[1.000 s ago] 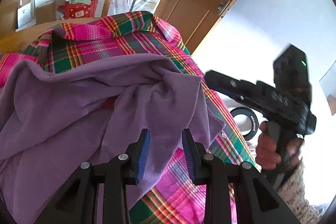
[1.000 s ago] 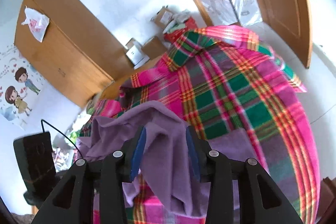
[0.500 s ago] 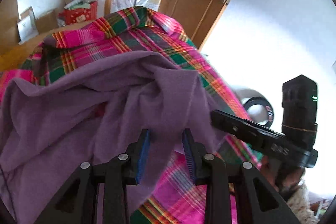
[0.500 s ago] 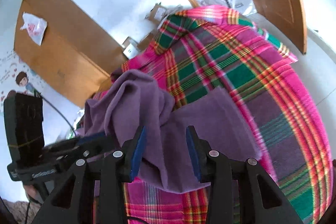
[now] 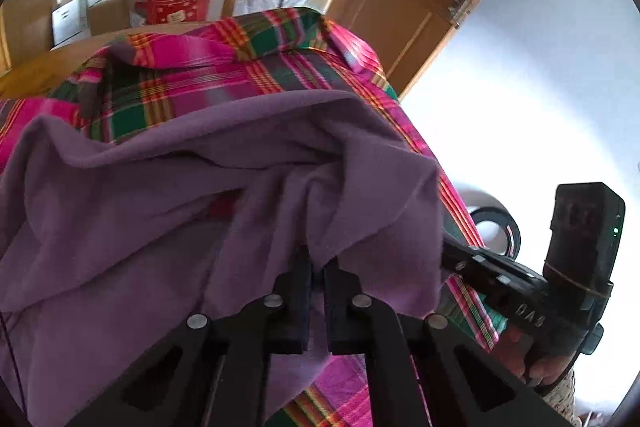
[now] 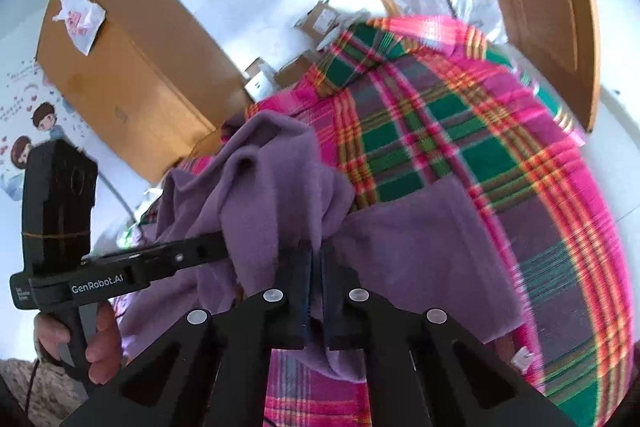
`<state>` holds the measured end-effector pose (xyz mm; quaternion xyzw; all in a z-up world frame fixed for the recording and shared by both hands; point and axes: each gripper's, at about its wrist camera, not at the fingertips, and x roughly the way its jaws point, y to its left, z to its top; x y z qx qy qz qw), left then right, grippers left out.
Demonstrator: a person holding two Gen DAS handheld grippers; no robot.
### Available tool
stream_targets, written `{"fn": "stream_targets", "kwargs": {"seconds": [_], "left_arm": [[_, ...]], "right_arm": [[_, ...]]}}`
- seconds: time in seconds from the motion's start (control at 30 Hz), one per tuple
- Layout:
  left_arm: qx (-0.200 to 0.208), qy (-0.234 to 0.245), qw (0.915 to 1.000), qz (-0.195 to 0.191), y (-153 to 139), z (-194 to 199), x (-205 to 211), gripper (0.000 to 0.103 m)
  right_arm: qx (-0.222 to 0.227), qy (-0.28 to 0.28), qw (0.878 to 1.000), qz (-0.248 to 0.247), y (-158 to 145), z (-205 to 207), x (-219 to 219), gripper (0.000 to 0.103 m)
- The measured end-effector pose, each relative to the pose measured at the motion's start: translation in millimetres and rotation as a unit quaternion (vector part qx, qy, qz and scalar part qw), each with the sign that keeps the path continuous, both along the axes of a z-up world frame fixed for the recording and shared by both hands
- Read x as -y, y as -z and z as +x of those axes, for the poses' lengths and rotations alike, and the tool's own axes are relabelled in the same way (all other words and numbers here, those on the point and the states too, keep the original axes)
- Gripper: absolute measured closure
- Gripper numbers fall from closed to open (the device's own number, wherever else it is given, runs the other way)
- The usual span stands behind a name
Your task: Fold clothes
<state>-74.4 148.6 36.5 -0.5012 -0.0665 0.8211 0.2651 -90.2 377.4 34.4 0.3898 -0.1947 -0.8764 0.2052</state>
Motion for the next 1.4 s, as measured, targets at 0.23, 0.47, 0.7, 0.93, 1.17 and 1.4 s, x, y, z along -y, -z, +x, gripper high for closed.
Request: {"fn": "stream_targets", "kwargs": {"seconds": [0.23,0.47,0.7,0.93,1.17,1.4], "left_arm": [[-0.004,-0.008,0.9994,0.035,-11.5,9.4,21.4,0.098],[0.003,-0.006,0.9991,0.042,-12.5,21.3,30.8,0.098],[0.014,-0.004,0.9989,0.045,-7.2,27.9,37.0,0.098],[0.025,-0.003,0.9985,0.049,-2.0,28.3,39.1,0.098],[0.035,0.0,0.9981,0.05,3.1,29.5,39.6,0.098],[0.044,0.0,0.9978,0.05,10.5,26.6,42.5,0.098]], "right_arm": [[-0.018,0.032,0.999,0.019,-14.2,-11.0,-10.4,0.1],[-0.035,0.055,0.997,0.046,-31.0,-35.0,-15.5,0.1],[-0.046,0.066,0.993,0.082,-38.9,-65.8,-12.2,0.1],[-0.045,0.081,0.99,0.103,-41.5,-95.9,-14.3,0.1],[-0.054,0.097,0.986,0.127,-45.8,-126.9,-13.0,0.1],[-0.024,0.073,0.99,0.114,-32.7,-127.9,-18.9,0.099]]}}
